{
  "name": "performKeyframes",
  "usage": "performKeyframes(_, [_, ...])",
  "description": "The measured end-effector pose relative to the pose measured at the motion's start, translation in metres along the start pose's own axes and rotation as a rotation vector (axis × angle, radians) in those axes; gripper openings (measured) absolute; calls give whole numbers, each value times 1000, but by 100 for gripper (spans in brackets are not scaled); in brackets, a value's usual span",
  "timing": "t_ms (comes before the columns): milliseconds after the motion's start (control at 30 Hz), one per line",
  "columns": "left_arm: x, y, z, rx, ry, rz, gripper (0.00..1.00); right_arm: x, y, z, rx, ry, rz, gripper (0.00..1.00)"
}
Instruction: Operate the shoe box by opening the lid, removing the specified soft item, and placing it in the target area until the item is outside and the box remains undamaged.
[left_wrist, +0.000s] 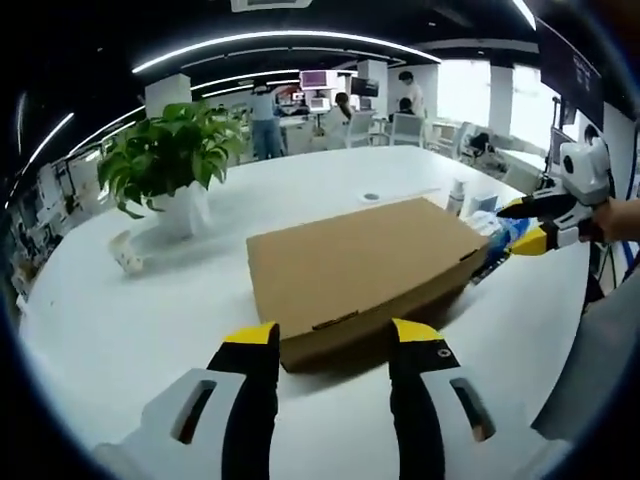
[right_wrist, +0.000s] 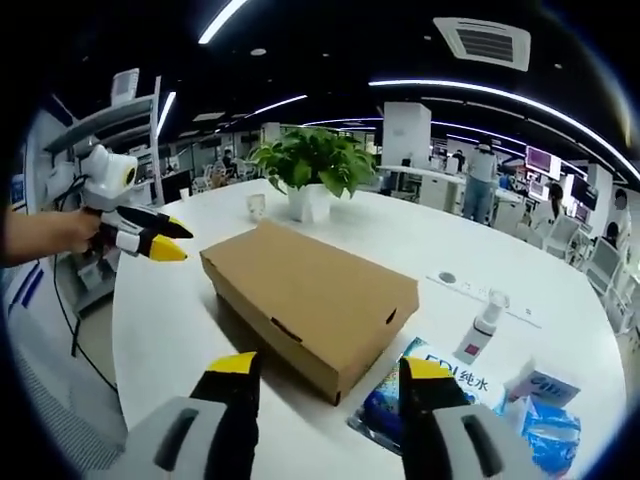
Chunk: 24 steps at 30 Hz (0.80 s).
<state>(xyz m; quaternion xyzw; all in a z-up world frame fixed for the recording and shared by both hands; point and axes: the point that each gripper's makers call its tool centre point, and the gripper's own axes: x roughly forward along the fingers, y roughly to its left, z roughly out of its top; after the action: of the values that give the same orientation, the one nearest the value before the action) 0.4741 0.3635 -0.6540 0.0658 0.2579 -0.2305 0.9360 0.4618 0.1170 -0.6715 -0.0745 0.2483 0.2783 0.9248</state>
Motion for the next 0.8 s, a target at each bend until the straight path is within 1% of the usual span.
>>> performKeyframes(33, [-4, -4, 1, -1, -9, -4, 44, -5, -3, 0, -12, -8, -12, 59])
performKeyframes(100, [-10, -11, 3, 11, -37, -4, 46, -15, -14, -1, -41, -18, -67, 68])
performKeyframes(167, [-16, -18, 1, 17, -48, -7, 50, -24, -17, -6, -33, -14, -67, 72])
performKeyframes(267, [-26, -24, -1, 14, -59, -4, 53, -40, -26, -13, -28, -16, -94, 76])
performKeyframes(300, [-30, -27, -1, 14, -75, -7, 54, -48, -31, -17, -20, -16, -111, 78])
performKeyframes(367, [-34, -35, -2, 23, -99, -12, 55, -57, -33, -24, -7, -17, -119, 82])
performKeyframes(467, [-43, -45, -7, 52, -99, -15, 59, -76, -37, -43, -15, 7, -133, 88])
performKeyframes(500, [-45, -47, -9, 52, -101, -16, 60, -79, -37, -46, -13, 9, -136, 89])
performKeyframes(533, [-48, -51, -10, 49, -118, -19, 62, -88, -39, -54, -7, 15, -140, 91])
performKeyframes(567, [-51, -54, -10, 47, -129, -21, 64, -91, -39, -56, -5, 18, -143, 93])
performKeyframes(700, [-62, -67, -18, 54, -157, -24, 71, -119, -41, -70, -14, 11, -159, 95])
performKeyframes(800, [-69, -74, -25, 56, -162, -28, 76, -137, -44, -79, -33, 12, -173, 99])
